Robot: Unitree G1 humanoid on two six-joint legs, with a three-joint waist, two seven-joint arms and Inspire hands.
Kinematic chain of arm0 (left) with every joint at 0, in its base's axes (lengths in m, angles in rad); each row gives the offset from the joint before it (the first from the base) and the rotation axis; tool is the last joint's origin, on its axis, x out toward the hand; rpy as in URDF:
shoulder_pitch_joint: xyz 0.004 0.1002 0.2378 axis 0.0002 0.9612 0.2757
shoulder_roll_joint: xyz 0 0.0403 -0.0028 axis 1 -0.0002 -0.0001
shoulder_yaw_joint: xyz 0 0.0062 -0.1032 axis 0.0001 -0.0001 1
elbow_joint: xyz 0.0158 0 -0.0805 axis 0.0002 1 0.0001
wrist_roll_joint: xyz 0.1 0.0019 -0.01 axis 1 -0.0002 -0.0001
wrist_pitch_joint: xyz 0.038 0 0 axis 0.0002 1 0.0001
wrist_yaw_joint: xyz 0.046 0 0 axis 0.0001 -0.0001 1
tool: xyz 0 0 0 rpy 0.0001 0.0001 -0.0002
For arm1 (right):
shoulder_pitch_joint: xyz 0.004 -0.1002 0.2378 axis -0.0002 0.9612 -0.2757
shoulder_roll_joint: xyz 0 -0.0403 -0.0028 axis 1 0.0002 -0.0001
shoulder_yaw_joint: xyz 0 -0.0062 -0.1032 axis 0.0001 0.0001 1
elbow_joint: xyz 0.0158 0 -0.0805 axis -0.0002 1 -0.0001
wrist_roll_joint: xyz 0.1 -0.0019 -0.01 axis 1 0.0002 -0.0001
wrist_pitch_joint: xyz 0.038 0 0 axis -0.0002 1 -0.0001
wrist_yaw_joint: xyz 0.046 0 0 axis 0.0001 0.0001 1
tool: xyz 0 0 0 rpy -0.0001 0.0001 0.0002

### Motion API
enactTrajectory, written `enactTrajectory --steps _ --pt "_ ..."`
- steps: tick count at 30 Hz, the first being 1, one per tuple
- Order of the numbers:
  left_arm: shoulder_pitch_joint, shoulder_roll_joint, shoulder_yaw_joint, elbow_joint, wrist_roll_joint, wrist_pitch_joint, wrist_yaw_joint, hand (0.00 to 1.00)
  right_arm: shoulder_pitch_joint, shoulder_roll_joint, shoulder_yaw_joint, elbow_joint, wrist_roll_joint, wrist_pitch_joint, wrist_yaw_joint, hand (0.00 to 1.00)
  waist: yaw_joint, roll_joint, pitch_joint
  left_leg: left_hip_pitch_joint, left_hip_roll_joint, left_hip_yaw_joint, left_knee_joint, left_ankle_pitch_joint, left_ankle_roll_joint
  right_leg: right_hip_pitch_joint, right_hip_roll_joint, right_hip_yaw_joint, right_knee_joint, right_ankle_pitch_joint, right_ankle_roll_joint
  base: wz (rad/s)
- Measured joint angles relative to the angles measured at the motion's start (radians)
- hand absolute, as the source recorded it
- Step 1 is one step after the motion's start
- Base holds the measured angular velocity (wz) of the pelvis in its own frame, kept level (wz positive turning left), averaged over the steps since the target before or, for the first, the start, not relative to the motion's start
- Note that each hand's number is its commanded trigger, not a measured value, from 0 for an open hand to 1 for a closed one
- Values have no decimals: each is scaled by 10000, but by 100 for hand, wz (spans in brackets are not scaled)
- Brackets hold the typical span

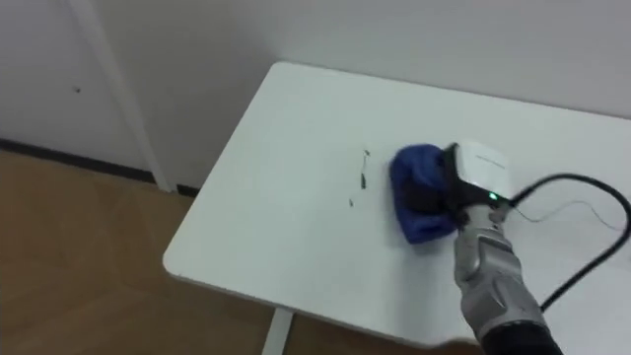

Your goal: Wipe table

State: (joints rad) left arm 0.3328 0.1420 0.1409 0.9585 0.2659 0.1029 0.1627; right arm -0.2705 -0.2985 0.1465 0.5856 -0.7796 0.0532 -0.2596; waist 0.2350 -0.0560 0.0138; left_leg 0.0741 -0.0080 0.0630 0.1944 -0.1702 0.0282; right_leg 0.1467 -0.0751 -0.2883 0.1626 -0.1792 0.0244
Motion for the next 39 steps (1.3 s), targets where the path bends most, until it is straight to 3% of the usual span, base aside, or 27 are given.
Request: enactTrajectory --steps 2,4,6,7,8,11,16,18,21,23,25,26,29,33,35,39 --pt "516 30 107 -245 6 92 0 0 230 -101 -62 315 10 -29 -125 100 -55 -123 -53 9 -60 -263 -89 23 14 188 -104 -386 -107 -40 69 40" --pt "577 57 258 -271 32 151 -14 0 786 -209 -391 1256 115 -139 -465 100 -206 -165 -60 8 -132 -399 -65 22 15 343 -156 -567 -102 -42 95 61" --pt "668 67 540 -324 51 130 -17 0 1533 -213 -1189 1535 646 -782 -1191 100 -629 -111 -97 1 -207 -368 -59 23 24 499 -223 -603 -100 -56 117 60" --pt "743 97 751 -321 121 101 -9 0 1893 -209 -1681 1765 783 -1104 -1496 100 -814 -128 -218 30 -240 -335 -71 22 33 548 -273 -573 -92 -75 148 26" --pt "825 128 1008 -326 128 36 -9 0 2194 -210 -2205 1984 798 -1338 -1720 100 -967 -151 -239 141 -266 -323 -61 8 56 673 -294 -607 -98 -72 154 13" --pt "814 368 1324 -422 126 -246 5 0 2998 -363 -3105 2349 1140 -1478 -2097 100 -1159 -273 -317 304 -258 -170 -53 -60 152 844 -302 -686 -76 -73 167 -2" --pt "663 405 1233 -629 119 -343 -3 0 3446 -762 -3343 2767 1891 -1454 -2308 100 -1243 -169 -333 253 -231 -114 170 -356 298 911 -285 -698 -93 -65 278 -14" --pt "626 433 949 -624 105 -343 1 0 3219 -752 -3225 2789 2029 -1223 -2248 100 -1202 -120 -330 250 -225 -74 290 -408 303 937 -292 -657 -86 -62 301 -14" --pt "478 398 354 -623 92 -271 -18 0 2469 -708 -2820 2606 2294 -469 -1928 100 -1025 38 -301 144 -165 230 357 -417 228 720 -292 -466 -60 -56 325 -36" --pt "414 312 -53 -527 43 -147 -33 0 1360 -619 -2190 2578 2232 167 -1431 100 -814 254 -215 1 -23 596 278 -298 185 210 -214 -16 277 -15 245 -66" --pt "291 315 -176 -405 13 -64 -118 0 604 -533 -1426 2547 2167 372 -1006 100 -656 285 -198 -131 56 757 140 -162 136 -87 -120 180 260 81 101 -41" --pt "189 315 -201 -406 4 -19 -191 0 231 -512 -949 2394 2044 360 -705 100 -603 286 -104 -194 72 761 57 -57 106 -252 -94 198 230 100 67 -13" --pt "7 312 -474 -408 3 18 -214 0 -502 -482 -321 2204 2002 315 -323 100 -314 228 -7 -364 85 748 -130 171 106 -582 -39 319 203 86 8 2" --pt "324 336 -416 -485 0 223 -240 0 -591 -623 -248 2366 1975 157 -395 100 -176 157 -30 -537 35 501 -124 244 99 -590 -62 -28 103 90 -7 22" --pt "579 328 -252 -484 4 229 -248 0 -203 -782 -720 2496 1981 -201 -622 100 -412 141 -51 -519 -37 213 -133 237 101 -368 -113 -424 40 83 6 47" --pt "700 350 12 -470 3 167 -241 0 646 -793 -1444 2668 2008 -671 -1088 100 -726 135 -82 -267 -73 -25 -194 183 148 50 -135 -767 17 77 17 38"
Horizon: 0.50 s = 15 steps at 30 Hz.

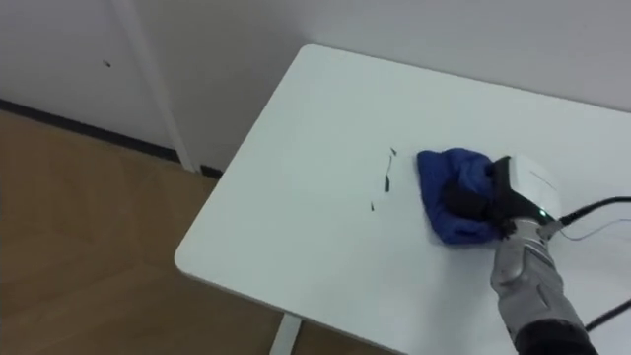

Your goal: Wipe table

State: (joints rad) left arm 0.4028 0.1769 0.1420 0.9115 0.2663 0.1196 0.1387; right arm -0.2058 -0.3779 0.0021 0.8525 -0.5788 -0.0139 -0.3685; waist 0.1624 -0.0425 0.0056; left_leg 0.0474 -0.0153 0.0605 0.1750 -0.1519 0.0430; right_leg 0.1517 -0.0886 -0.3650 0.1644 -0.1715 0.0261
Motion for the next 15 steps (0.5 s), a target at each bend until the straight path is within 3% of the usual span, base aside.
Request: enactTrajectory --steps 2,3,6,9,12,13,14,15 --pt "-99 39 118 29 14 -37 10 0 322 -22 -298 40 74 -93 -37 100 -60 3 -157 57 -17 -90 12 -51 13 98 -15 -131 49 -13 22 10" --pt "-136 40 116 29 14 -39 7 0 320 -34 -294 82 74 -75 -3 100 -64 2 -172 63 -17 -89 12 -54 12 109 -21 -167 54 -13 23 0" --pt "-419 -10 -14 30 -17 -52 17 0 106 -13 -117 279 336 148 103 100 96 46 -156 180 -17 -15 -3 -66 28 254 -42 -89 62 -24 44 -16" --pt "-918 -1 -448 34 -11 -72 63 0 -934 -20 659 625 578 599 344 100 332 94 -140 -87 28 336 25 -100 -1 -140 -21 344 80 -82 123 -44" --pt "-1641 -1 -775 184 -37 -158 48 0 -2565 -12 1339 1289 638 830 569 100 631 137 -53 -953 215 695 296 16 -44 -1219 62 639 418 69 -123 -35" --pt "-1945 3 -874 183 -243 -175 48 0 -3388 -17 1566 1803 637 764 563 100 675 165 74 -1364 258 721 492 53 -51 -1591 109 640 479 155 -208 -14" --pt "-2239 4 -949 215 -453 -183 47 0 -4130 -41 1600 2332 777 703 483 100 763 203 142 -1811 333 695 606 131 -48 -2034 154 642 498 254 -259 0" --pt "-2366 26 -1033 232 -559 -183 47 0 -4436 -91 1619 2525 907 684 425 100 845 220 162 -2023 376 701 621 178 -48 -2251 169 643 501 319 -286 0"
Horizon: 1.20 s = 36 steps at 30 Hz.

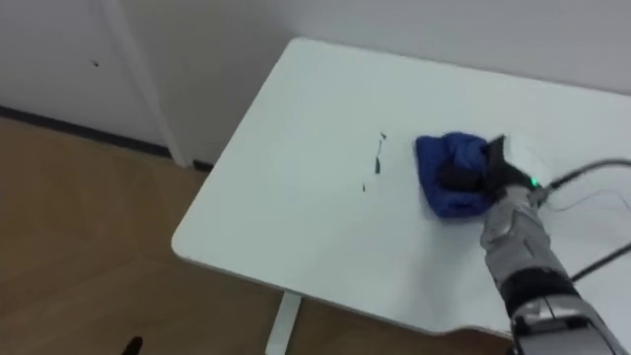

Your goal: Wipe table

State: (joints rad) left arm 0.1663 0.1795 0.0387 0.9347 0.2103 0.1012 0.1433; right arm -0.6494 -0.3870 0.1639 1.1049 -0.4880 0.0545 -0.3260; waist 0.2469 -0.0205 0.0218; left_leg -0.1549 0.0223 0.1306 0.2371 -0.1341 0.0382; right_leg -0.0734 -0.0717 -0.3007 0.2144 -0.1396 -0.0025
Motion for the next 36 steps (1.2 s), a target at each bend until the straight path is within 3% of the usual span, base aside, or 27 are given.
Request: enactTrajectory --steps 2,6,11,14,18,21,23,26,30,33,36 --pt "-130 90 -123 39 -36 18 -17 0 -647 -259 5 448 378 -103 -343 100 274 33 35 -546 31 -2 -46 210 -5 -550 54 -13 -119 213 -70 -2" --pt "143 241 -258 143 -335 94 -14 0 -549 -894 -3 706 967 -494 -661 100 309 83 61 -817 -1 -251 -18 262 2 -682 41 -299 -128 220 -73 22" --pt "435 345 -214 196 -674 150 20 0 225 -1070 -933 710 1073 -878 -1024 100 -247 61 39 -881 -95 -706 -4 261 3 -459 -7 -933 -160 189 -25 32" --pt "309 364 -215 151 -666 152 38 0 752 -1144 -1269 707 1076 -878 -1206 100 -475 -50 -54 -723 -201 -913 -13 257 28 -199 -84 -1154 -145 125 66 30" --pt "125 366 -312 -103 -871 46 73 0 821 -1144 -1062 621 931 -505 -1104 100 -492 -100 -83 -467 -296 -986 -91 253 58 21 -164 -1142 -129 85 131 -5" --pt "-352 366 -583 -71 -1179 -30 166 0 295 -1132 -116 476 634 -2 -842 100 -131 -151 -80 -343 -236 -480 -222 268 84 -161 -163 -638 -103 76 143 -52" --pt "-725 347 -840 204 -1201 -82 195 0 -478 -879 945 479 492 356 -558 100 165 -156 -73 -255 -109 -56 -361 279 65 -315 -98 -360 -72 124 65 -56" --pt "-895 350 -911 301 -1205 -256 201 0 -1190 -306 1287 476 188 255 -434 100 289 -196 -64 -219 -20 45 -373 322 -3 -371 -10 -265 -109 163 1 -18" --pt "-594 363 -1023 320 -1217 -246 199 0 -1259 -308 1285 451 98 128 -420 100 589 -243 -42 -241 4 -2 -446 342 -32 -412 21 -344 -134 166 -8 6" --pt "-86 416 -1019 322 -1213 -100 195 0 -696 -510 1235 504 195 37 -481 100 445 -250 -40 -240 -42 -273 -488 341 -34 -266 -5 -618 -152 156 8 36" --pt "429 423 -801 324 -1130 94 191 0 343 -581 370 292 277 -450 -874 100 189 -303 -43 -62 -97 -461 -491 288 -10 31 0 -604 -323 143 30 32"
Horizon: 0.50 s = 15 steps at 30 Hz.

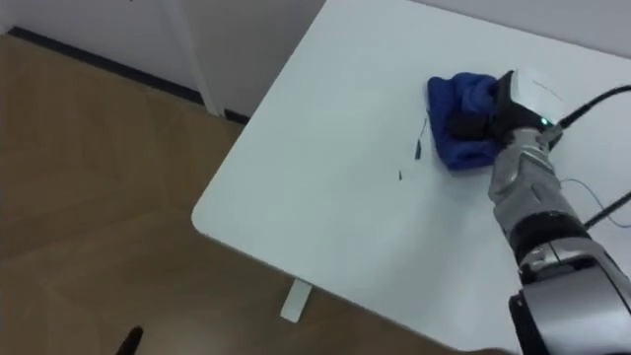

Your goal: Wipe table

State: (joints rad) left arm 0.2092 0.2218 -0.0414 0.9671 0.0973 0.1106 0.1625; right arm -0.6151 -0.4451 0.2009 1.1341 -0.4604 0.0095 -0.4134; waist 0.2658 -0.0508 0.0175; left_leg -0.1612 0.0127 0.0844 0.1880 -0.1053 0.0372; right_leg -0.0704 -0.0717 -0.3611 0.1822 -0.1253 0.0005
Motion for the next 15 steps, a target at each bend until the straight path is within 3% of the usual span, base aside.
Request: enactTrajectory --steps 4,6,7,10,12,13,15 --pt "448 -5 806 -155 85 -8 24 0 1809 1 -1741 -458 -2 -657 -351 100 -627 -32 -39 401 -114 -140 126 -247 68 683 -59 -346 -153 -127 206 26" --pt "582 -3 1183 -432 298 -9 69 0 2519 8 -2409 -466 85 -831 -555 100 -996 -65 -112 535 -172 -282 175 -310 96 914 -97 -433 -155 -157 253 23" --pt "621 -5 1333 -480 489 -23 159 0 3007 1 -2846 -465 203 -867 -606 100 -1215 -117 -207 665 -234 -346 159 -326 120 1083 -144 -503 -156 -195 314 15" --pt "622 -11 1411 -683 628 -71 266 0 3857 -37 -3326 -475 435 -807 -514 100 -1471 -149 -325 1056 -258 -310 163 -435 160 1515 -166 -480 -154 -210 334 -8" --pt "594 -57 1383 -823 668 -82 266 0 4002 -36 -3301 -520 500 -698 -388 100 -1485 -159 -328 1309 -244 -240 168 -500 159 1658 -157 -192 -137 -210 334 -37" --pt "575 -118 1342 -852 656 -118 266 0 3931 -13 -3242 -636 519 -502 -201 100 -1406 -113 -315 1432 -206 10 171 -554 155 1693 -150 47 -147 -214 341 -73" --pt "524 -274 1330 -854 656 -154 266 0 3694 31 -2922 -1010 272 -114 -12 100 -1234 -7 -262 1607 -173 271 114 -623 149 1690 -155 114 -143 -215 344 -76"
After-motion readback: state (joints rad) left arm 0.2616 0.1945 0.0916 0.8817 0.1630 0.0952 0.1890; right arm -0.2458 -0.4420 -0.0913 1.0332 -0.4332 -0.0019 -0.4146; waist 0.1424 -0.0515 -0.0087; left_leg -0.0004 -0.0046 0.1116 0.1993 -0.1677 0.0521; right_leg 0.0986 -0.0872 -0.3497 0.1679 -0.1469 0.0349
